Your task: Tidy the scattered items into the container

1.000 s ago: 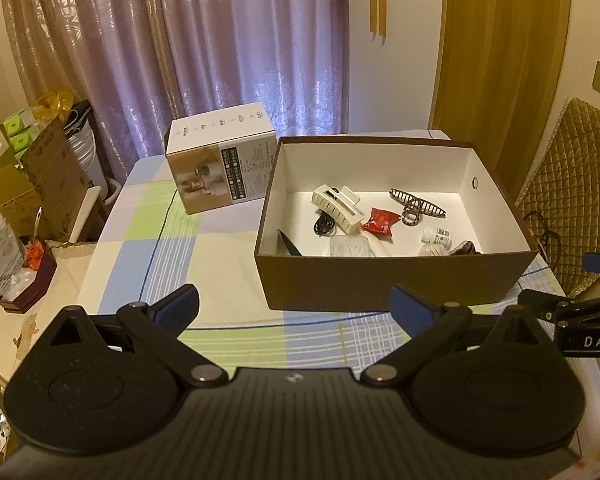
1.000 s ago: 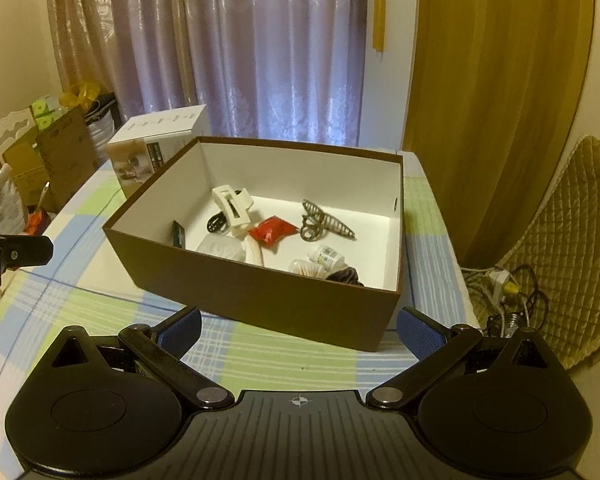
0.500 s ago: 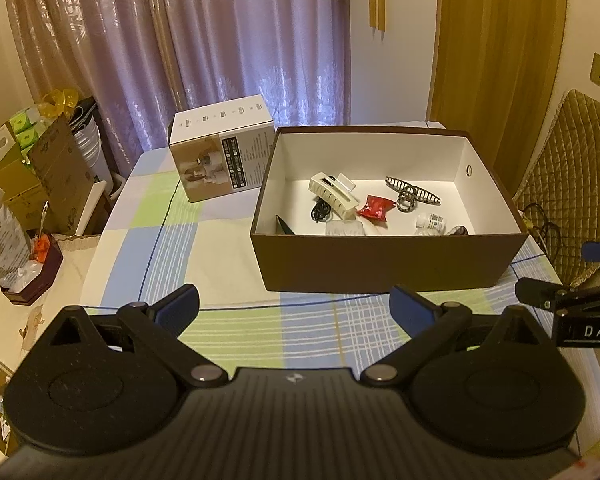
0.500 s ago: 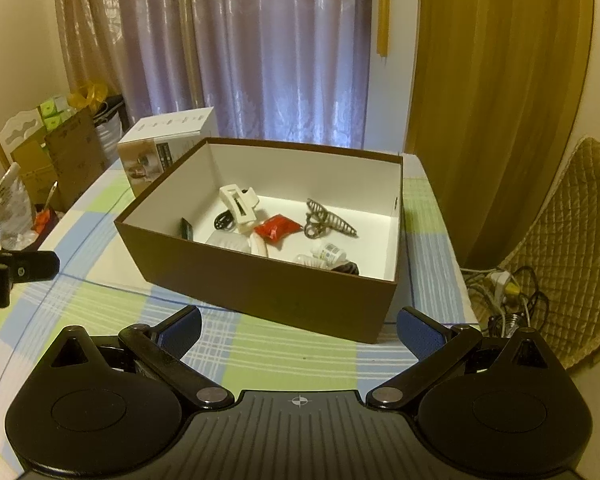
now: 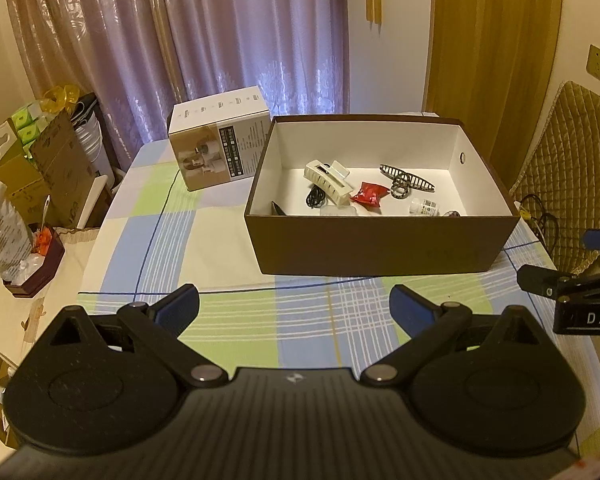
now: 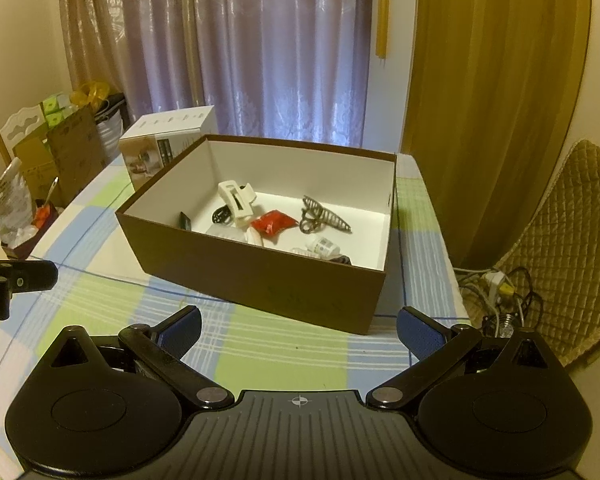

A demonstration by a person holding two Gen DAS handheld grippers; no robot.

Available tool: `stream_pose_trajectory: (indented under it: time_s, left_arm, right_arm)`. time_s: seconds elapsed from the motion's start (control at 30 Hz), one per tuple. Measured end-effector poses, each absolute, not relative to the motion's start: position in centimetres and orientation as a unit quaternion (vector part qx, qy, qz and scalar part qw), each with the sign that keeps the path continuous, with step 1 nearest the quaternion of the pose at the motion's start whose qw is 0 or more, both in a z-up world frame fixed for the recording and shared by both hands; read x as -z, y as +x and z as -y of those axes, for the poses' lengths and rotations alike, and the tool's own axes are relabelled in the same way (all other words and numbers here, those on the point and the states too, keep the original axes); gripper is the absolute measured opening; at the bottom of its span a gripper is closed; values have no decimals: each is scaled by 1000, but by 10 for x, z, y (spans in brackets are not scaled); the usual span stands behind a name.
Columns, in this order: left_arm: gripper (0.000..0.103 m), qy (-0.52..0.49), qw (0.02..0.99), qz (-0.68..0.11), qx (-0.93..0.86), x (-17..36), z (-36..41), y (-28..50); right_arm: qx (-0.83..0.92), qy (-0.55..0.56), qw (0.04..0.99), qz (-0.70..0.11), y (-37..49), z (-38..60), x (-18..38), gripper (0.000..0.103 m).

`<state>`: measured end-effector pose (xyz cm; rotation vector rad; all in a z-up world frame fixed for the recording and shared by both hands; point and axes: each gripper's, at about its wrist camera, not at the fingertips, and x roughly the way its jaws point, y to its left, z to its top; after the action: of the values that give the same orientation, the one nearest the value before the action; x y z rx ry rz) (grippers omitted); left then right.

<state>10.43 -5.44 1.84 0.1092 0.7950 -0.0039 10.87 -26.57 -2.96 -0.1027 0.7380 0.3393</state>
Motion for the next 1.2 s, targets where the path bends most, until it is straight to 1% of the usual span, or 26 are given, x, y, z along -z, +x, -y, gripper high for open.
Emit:
stream_pose_trajectory:
  time_s: [0.6, 1.2]
  left_arm:
    - [100, 55, 921, -386, 9, -19, 63, 90]
    - [100, 53, 913, -403, 15, -6, 56, 77]
  right_arm:
    - [-168, -49, 919, -353, 89, 269, 26, 101]
    - [-162, -50, 913, -372, 74, 262, 38, 101]
